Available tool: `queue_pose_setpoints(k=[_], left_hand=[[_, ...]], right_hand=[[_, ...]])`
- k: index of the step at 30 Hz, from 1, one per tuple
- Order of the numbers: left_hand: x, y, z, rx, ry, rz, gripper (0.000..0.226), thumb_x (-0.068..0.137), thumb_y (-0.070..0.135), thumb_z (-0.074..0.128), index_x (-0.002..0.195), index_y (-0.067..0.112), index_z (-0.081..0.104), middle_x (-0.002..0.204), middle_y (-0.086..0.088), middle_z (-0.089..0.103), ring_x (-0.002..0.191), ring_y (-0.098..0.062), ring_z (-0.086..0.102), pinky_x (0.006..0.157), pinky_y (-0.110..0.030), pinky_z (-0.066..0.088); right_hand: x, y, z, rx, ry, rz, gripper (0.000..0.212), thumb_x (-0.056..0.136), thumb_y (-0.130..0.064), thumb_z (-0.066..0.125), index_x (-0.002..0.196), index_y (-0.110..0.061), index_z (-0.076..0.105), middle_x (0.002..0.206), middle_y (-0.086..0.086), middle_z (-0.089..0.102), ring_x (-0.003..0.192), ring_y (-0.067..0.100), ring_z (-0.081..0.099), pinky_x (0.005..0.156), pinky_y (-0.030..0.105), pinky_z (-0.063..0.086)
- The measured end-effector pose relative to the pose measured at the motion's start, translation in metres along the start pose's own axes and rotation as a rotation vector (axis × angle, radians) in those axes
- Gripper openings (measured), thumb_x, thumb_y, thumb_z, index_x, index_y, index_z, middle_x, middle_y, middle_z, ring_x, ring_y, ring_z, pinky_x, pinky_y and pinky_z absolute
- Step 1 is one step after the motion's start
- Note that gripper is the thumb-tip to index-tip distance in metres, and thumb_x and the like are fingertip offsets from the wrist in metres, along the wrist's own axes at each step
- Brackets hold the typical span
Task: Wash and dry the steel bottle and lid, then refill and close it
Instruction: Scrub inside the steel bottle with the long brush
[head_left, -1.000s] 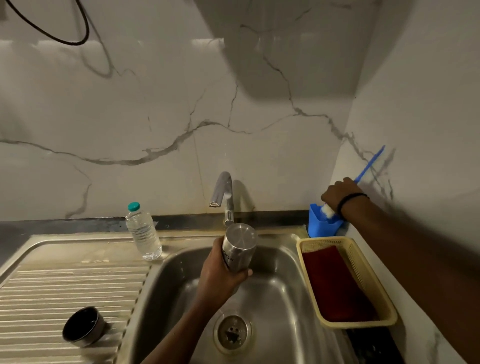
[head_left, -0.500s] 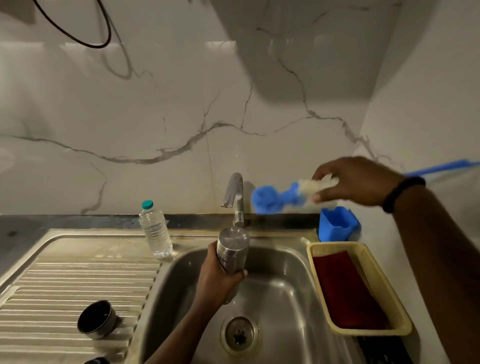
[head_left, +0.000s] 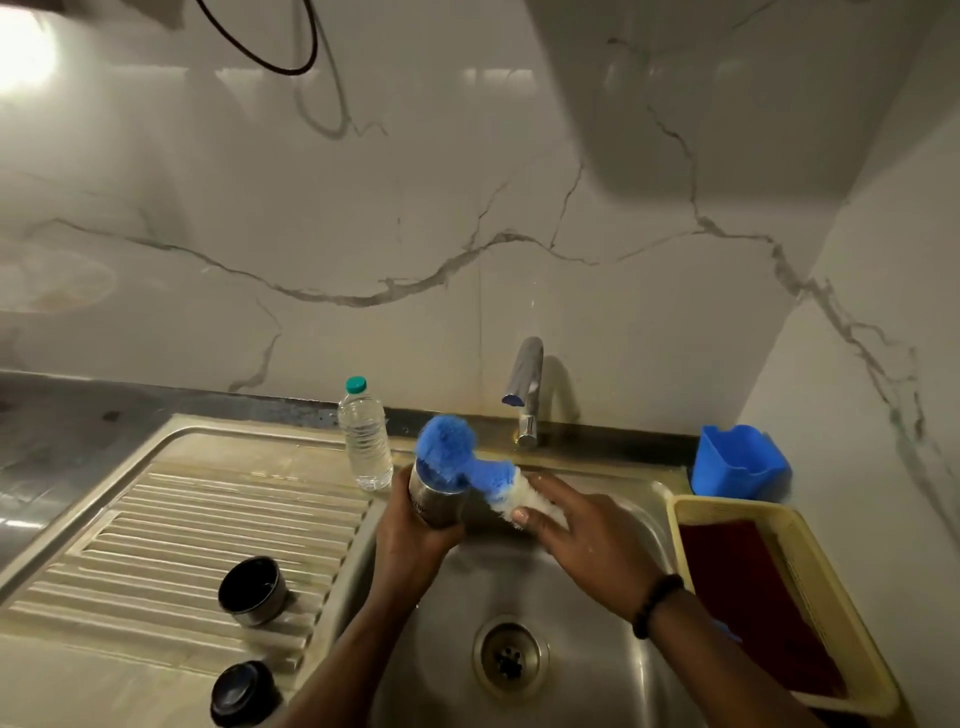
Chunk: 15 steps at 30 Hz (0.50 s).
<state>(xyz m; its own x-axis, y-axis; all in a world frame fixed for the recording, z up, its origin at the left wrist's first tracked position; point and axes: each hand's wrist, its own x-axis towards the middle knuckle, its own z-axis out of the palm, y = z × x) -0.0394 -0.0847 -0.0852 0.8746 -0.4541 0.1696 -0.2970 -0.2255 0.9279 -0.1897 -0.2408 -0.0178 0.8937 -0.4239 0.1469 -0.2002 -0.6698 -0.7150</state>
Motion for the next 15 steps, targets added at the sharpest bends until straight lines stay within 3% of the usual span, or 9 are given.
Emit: queue_pose_setpoints(k=[6, 9, 13, 15], left_hand=[[-0.004, 0.0, -0.012, -0.013, 0.001, 0.012, 0.071, 0.068, 0.005, 0.088, 0.127, 0.02, 0.05, 0.108, 0.003, 0.068, 0.093, 0.004, 0.066, 0.07, -0.004, 0.048], [-0.005, 0.0, -0.014, 0.016, 0.021, 0.021, 0.074, 0.065, 0.001, 0.088, 0.125, 0.024, 0.05, 0.105, 0.004, 0.068, 0.091, 0.0, 0.066, 0.067, -0.005, 0.047], [-0.002, -0.003, -0.015, 0.015, -0.015, 0.028, 0.069, 0.068, 0.002, 0.087, 0.123, 0.023, 0.051, 0.106, 0.005, 0.068, 0.093, -0.002, 0.066, 0.07, -0.006, 0.049], [-0.002, -0.003, -0.016, 0.024, -0.004, 0.043, 0.075, 0.065, -0.001, 0.086, 0.123, 0.028, 0.049, 0.109, 0.008, 0.066, 0.095, -0.001, 0.065, 0.068, -0.008, 0.049]], right_hand=[[-0.004, -0.009, 0.029, 0.131, 0.018, -0.011, 0.045, 0.087, -0.058, 0.056, 0.127, -0.037, 0.058, 0.112, -0.017, 0.068, 0.102, -0.007, 0.06, 0.089, 0.026, 0.053], [-0.001, -0.005, 0.03, 0.118, 0.18, 0.043, 0.035, 0.085, -0.065, 0.049, 0.11, -0.043, 0.059, 0.092, -0.018, 0.069, 0.088, -0.008, 0.062, 0.079, 0.027, 0.055], [-0.002, -0.012, 0.035, 0.089, 0.096, 0.017, 0.035, 0.087, -0.06, 0.055, 0.115, -0.04, 0.06, 0.086, -0.023, 0.064, 0.084, -0.011, 0.06, 0.077, 0.024, 0.054], [-0.001, -0.008, 0.034, 0.08, 0.172, 0.029, 0.034, 0.088, -0.063, 0.051, 0.112, -0.04, 0.058, 0.085, -0.017, 0.067, 0.081, -0.005, 0.063, 0.072, 0.028, 0.056]])
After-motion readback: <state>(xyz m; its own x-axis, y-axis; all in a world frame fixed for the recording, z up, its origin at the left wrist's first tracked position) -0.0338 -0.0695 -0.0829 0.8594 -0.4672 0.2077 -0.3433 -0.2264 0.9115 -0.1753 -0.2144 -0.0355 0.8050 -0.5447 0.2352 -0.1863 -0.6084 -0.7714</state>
